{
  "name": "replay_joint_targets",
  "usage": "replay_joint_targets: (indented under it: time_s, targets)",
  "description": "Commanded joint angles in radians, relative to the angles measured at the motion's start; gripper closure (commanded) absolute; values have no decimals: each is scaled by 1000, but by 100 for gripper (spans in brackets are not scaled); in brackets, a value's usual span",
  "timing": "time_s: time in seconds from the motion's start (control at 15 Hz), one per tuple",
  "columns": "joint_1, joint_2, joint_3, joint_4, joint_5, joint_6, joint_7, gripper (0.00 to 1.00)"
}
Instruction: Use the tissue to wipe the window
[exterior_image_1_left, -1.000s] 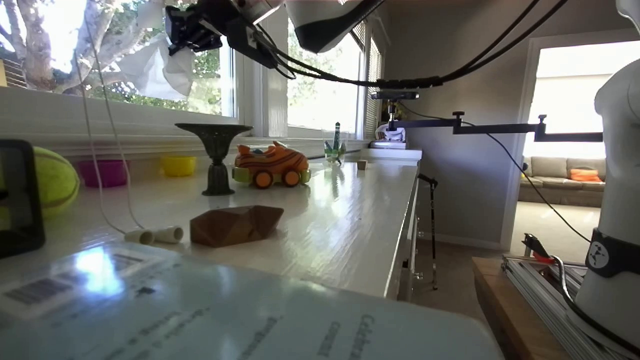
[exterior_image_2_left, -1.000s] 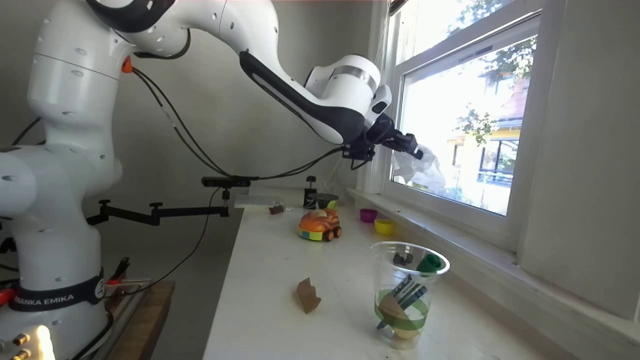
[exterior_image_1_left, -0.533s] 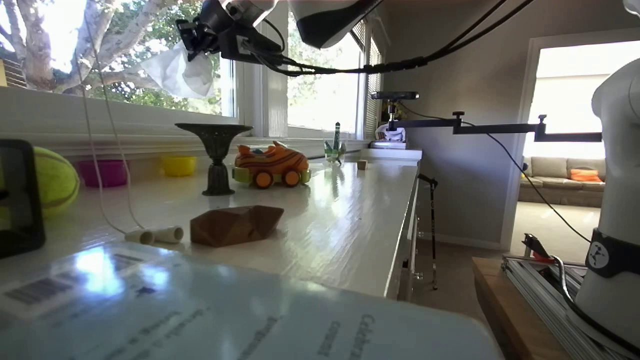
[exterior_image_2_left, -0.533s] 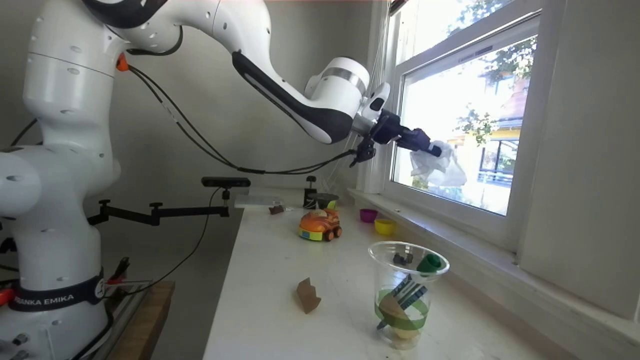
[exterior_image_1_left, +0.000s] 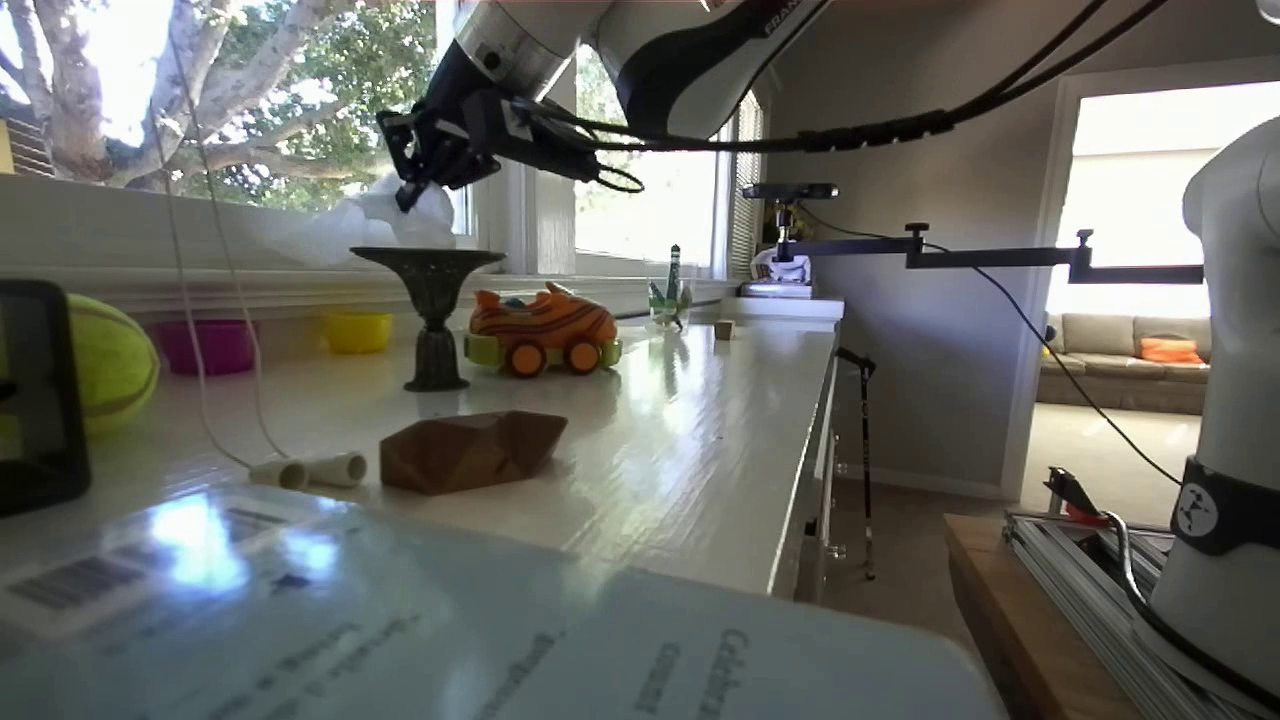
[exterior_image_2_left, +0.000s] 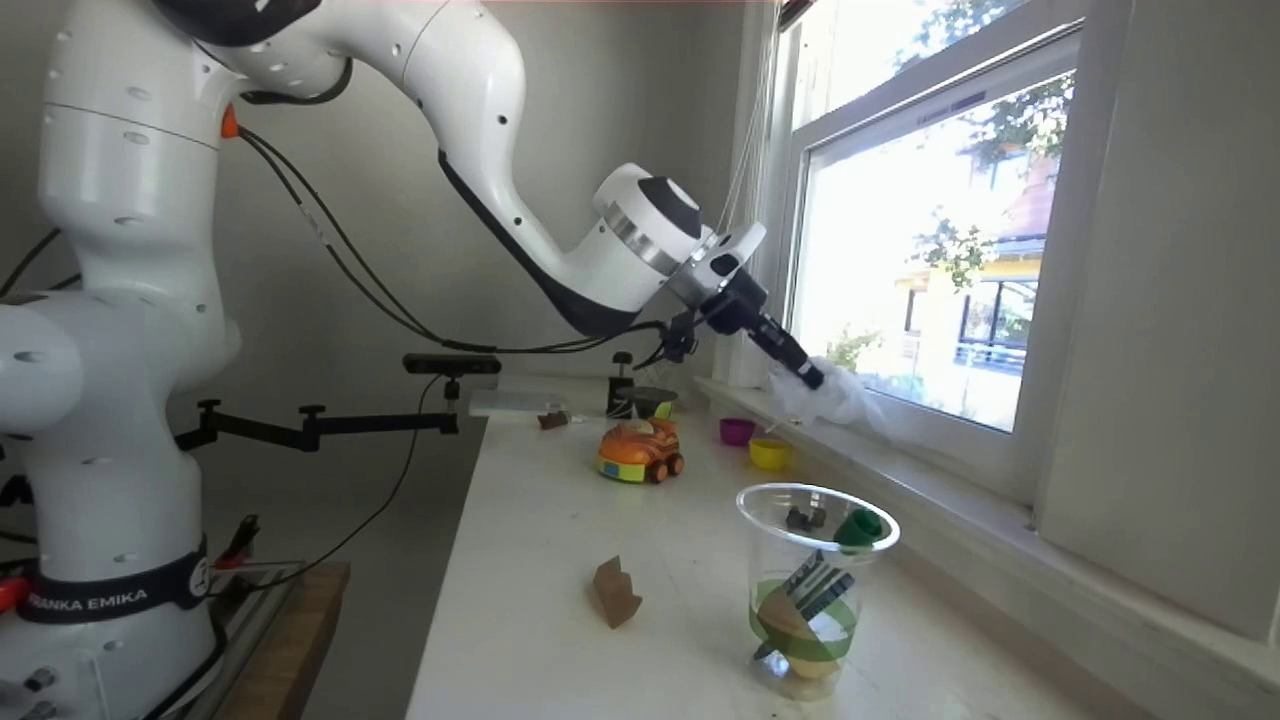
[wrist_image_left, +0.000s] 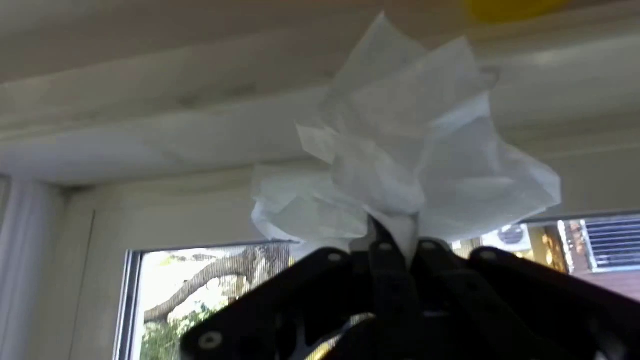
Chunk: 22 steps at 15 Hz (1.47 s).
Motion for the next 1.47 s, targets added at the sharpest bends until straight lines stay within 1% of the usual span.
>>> replay_joint_targets:
  time_s: [0.0, 0.13, 0.2, 0.27, 0.33, 0.47, 0.53, 0.73, 0.8, 0.93, 1.07, 1.2, 1.4]
  targets:
    - [-54, -79, 64, -171, 269, 23, -228, 100]
    - [-87, -89, 121, -229, 420, -22, -371, 100]
    - [-103, -90, 149, -236, 497, -53, -441, 100]
    - [-118, -84, 175, -232, 573, -92, -509, 100]
    - [-126, -82, 187, -208, 649, -148, -577, 100]
    - [-134, -96, 194, -145, 813, -280, -726, 100]
    - [-46, -103, 98, -105, 891, -343, -799, 100]
    - [-36, -115, 39, 36, 1077, -570, -993, 100]
    - [-39, -112, 16, 87, 1115, -647, -1044, 100]
    - [-40, -101, -17, 179, 1147, -807, -1088, 100]
    - [-39, -93, -40, 228, 1160, -902, -1093, 100]
    - [-32, -97, -50, 237, 1169, -931, -1077, 100]
    - [-14, -118, -41, 192, 1167, -877, -1037, 100]
